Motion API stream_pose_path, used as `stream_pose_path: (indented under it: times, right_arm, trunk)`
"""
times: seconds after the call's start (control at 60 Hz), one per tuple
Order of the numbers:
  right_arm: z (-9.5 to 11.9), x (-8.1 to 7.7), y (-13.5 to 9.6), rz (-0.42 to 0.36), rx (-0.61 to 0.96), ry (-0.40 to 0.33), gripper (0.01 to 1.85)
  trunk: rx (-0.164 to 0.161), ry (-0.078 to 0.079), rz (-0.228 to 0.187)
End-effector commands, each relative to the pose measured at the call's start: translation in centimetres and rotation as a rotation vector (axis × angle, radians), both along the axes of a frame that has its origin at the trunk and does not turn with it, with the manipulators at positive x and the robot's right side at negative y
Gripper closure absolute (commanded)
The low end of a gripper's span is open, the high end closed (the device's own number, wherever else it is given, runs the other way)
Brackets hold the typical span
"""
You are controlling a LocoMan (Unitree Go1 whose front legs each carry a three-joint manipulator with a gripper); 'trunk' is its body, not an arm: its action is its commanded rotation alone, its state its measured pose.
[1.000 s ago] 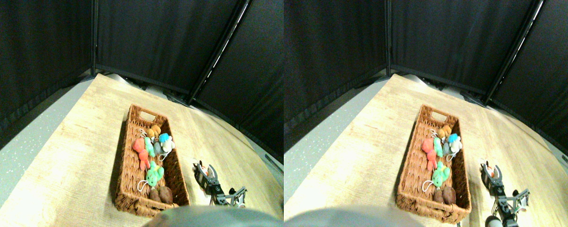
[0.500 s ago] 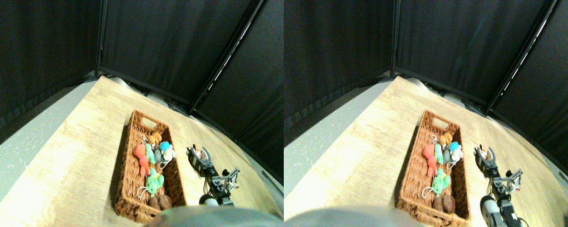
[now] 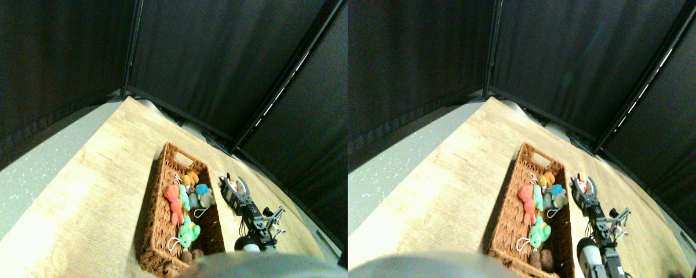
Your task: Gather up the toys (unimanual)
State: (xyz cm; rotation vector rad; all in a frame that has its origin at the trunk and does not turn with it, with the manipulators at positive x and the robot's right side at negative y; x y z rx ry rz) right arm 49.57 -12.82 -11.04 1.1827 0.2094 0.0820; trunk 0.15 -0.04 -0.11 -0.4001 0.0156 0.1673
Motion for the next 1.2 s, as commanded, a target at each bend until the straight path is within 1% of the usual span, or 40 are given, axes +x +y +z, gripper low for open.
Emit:
stream_pose_path:
  times: [0.017,0.167,0.233,0.283,0.35,0.367,0.383,0.417,0.433,0.467,0.5,0.517,0.533,0.583,0.633,0.667,0.75,0.817,0.85,0.883,0.917,0.95,0.967,1.0,1.033,1.1,1.117,1.133,1.167,1.2]
  right_arm:
    - [0.6,-0.6,1.3,0.015,0.011,-0.021,1.76]
    - [0.1,-0.9,2.6,0.070,0.047,0.013,1.76]
    - [-0.1,-0.9,2.9,0.063,0.033,0.021,1.76]
    - [-0.3,-0.9,3.1,0.054,0.061,0.035,1.76]
    - [-0.5,-0.7,3.0,0.061,0.042,0.028,1.76]
    - [-0.5,-0.6,3.0,0.071,0.036,0.029,1.71]
    - [-0.6,-0.6,3.0,0.073,0.041,0.039,1.62]
    - [-0.6,-0.6,3.1,0.079,0.048,0.052,1.37]
    - [-0.6,-0.6,3.1,0.079,0.048,0.052,1.37]
    - [-0.6,-0.5,3.0,0.091,0.027,0.057,1.16]
    - [-0.6,-0.5,2.8,0.085,0.012,0.056,0.99]
    - [-0.6,-0.5,2.8,0.085,0.012,0.056,0.99]
    - [-0.7,-0.5,2.7,0.082,0.009,0.054,0.93]
    - [-0.8,-0.3,2.4,0.077,-0.002,0.047,0.84]
    - [-0.8,-0.3,2.2,0.068,0.005,0.047,0.86]
    - [-0.9,-0.1,1.8,0.068,-0.003,0.034,0.87]
    - [-0.9,0.2,1.0,0.030,0.008,0.018,0.91]
    - [-0.8,0.4,0.2,0.000,0.009,0.005,0.90]
    - [-0.7,0.6,-0.5,-0.025,0.007,-0.002,0.91]
    - [-0.6,0.7,-1.2,-0.061,0.008,-0.014,0.94]
    - [-0.6,0.7,-1.6,-0.067,0.005,-0.020,0.95]
    - [-0.5,0.9,-2.6,-0.105,-0.033,-0.038,0.93]
    - [-0.5,1.0,-3.2,-0.102,-0.063,-0.056,0.92]
    - [-0.4,1.1,-4.0,-0.156,-0.048,-0.051,0.98]
    - [-0.3,1.2,-4.3,-0.161,-0.049,-0.057,1.01]
    - [-0.3,1.2,-6.1,-0.218,-0.070,-0.088,1.03]
    - [-0.3,1.2,-6.1,-0.218,-0.070,-0.088,1.03]
    - [-0.2,1.1,-6.5,-0.238,-0.096,-0.095,1.02]
    - [-0.2,0.9,-7.2,-0.258,-0.083,-0.105,1.02]
    - [-0.2,0.9,-7.2,-0.258,-0.083,-0.105,1.02]
  trunk:
    - [-0.038,-0.007,0.028]
    - [-0.054,-0.004,0.040]
    - [-0.058,-0.001,0.043]
    - [-0.060,-0.002,0.045]
    - [-0.061,0.000,0.046]
    - [-0.061,0.001,0.048]
    - [-0.060,0.003,0.047]
    - [-0.058,0.004,0.046]
    - [-0.058,0.004,0.046]
    - [-0.055,0.004,0.044]
    - [-0.052,0.004,0.042]
    - [-0.050,0.005,0.041]
    - [-0.048,0.005,0.040]
    - [-0.043,0.007,0.036]
    - [-0.035,0.010,0.031]
    - [-0.030,0.011,0.027]
    - [-0.017,0.012,0.019]
    - [-0.004,0.014,0.012]
    - [0.003,0.015,0.008]
    - [0.011,0.020,0.001]
    - [0.018,0.023,-0.005]
    - [0.025,0.025,-0.011]
    - [0.029,0.024,-0.015]
    - [0.035,0.023,-0.021]
    - [0.044,0.022,-0.028]
    - [0.057,0.027,-0.036]
    - [0.062,0.027,-0.039]
    - [0.067,0.028,-0.043]
    - [0.074,0.031,-0.047]
    - [0.076,0.031,-0.049]
